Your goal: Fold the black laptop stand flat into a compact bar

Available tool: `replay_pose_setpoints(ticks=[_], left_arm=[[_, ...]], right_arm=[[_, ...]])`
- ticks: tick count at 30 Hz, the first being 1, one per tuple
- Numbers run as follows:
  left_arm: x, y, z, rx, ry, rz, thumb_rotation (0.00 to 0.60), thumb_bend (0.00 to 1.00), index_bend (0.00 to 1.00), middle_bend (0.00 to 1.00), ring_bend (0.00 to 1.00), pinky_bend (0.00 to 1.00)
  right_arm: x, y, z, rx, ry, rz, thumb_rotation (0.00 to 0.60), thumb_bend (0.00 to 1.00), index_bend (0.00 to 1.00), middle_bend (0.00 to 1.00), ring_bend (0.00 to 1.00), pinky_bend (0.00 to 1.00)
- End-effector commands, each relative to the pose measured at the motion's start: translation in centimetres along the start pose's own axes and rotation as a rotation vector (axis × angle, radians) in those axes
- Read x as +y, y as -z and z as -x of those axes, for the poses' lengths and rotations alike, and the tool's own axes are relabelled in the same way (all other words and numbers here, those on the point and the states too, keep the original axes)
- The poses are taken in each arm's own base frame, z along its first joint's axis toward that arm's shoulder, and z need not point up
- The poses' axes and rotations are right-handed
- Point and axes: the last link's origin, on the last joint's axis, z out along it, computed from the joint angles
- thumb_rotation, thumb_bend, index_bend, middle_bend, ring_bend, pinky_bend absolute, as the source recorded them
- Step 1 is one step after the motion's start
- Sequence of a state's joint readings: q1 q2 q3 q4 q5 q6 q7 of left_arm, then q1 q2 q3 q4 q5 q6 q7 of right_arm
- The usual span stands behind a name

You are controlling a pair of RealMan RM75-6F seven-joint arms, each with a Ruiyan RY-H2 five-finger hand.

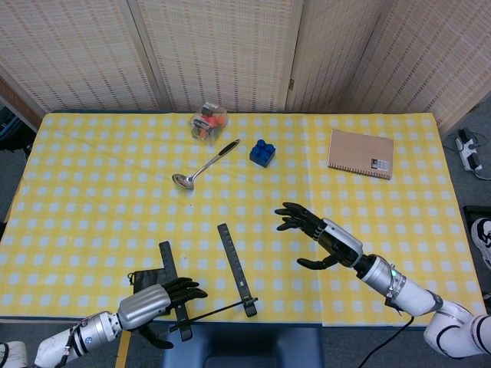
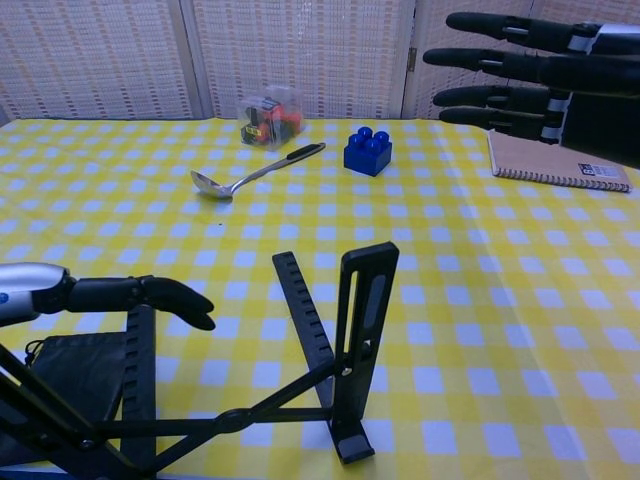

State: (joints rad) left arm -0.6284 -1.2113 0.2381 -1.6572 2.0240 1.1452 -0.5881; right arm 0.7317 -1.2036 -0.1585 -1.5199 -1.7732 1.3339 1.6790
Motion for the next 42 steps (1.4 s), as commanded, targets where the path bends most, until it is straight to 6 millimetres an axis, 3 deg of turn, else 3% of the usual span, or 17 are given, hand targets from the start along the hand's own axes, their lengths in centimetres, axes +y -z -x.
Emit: replay_pose_setpoints(ticks=[1, 13, 17, 23, 29, 35, 42], left_arm=[[0.1, -0.7, 0.3, 0.021, 0.005, 0.009, 0.600, 0.14, 0.05, 0.13, 0.03, 0.00], [-0.1, -2.8, 1.4, 0.068, 0.019, -0.003, 0.600, 0.15, 0.08, 0.13, 0.05, 0.01], [-0.3, -3.1, 1.5, 0.086, 0.020, -0.015, 0.600, 0.18, 0.18, 0.16, 0.09, 0.03], [-1.1, -3.1, 1.4, 0.136, -0.025, -0.037, 0.600, 0.33, 0.42, 0.29, 0.18, 0.08], [-1.6, -3.0, 0.9, 0.173, -0.074, -0.047, 0.600, 0.36, 0.56, 0.39, 0.25, 0.10], [-1.8, -2.9, 0.3, 0.200, -0.185, -0.044, 0.600, 0.36, 0.65, 0.45, 0.29, 0.10], [-1.7, -2.9, -0.8, 0.239, -0.345, -0.031, 0.600, 0.36, 0.68, 0.47, 0.30, 0.10]], right_arm=[[0.0, 0.1, -0.1, 0.004, 0.000, 0.001, 0.600, 0.31, 0.00, 0.11, 0.20, 0.00], [0.5, 0.2, -0.4, 0.010, -0.010, 0.007, 0.600, 0.31, 0.00, 0.11, 0.20, 0.00], [0.6, 0.3, -0.5, 0.014, -0.010, 0.009, 0.600, 0.31, 0.00, 0.11, 0.20, 0.00], [0.8, 0.4, -0.6, 0.018, -0.013, 0.011, 0.600, 0.31, 0.00, 0.11, 0.20, 0.00], [0.9, 0.5, -0.7, 0.022, -0.016, 0.011, 0.600, 0.31, 0.00, 0.11, 0.20, 0.00], [1.0, 0.6, -0.8, 0.027, -0.020, 0.011, 0.600, 0.31, 0.00, 0.11, 0.20, 0.00], [1.0, 0.7, -0.9, 0.032, -0.023, 0.005, 0.600, 0.31, 0.00, 0.11, 0.20, 0.00]])
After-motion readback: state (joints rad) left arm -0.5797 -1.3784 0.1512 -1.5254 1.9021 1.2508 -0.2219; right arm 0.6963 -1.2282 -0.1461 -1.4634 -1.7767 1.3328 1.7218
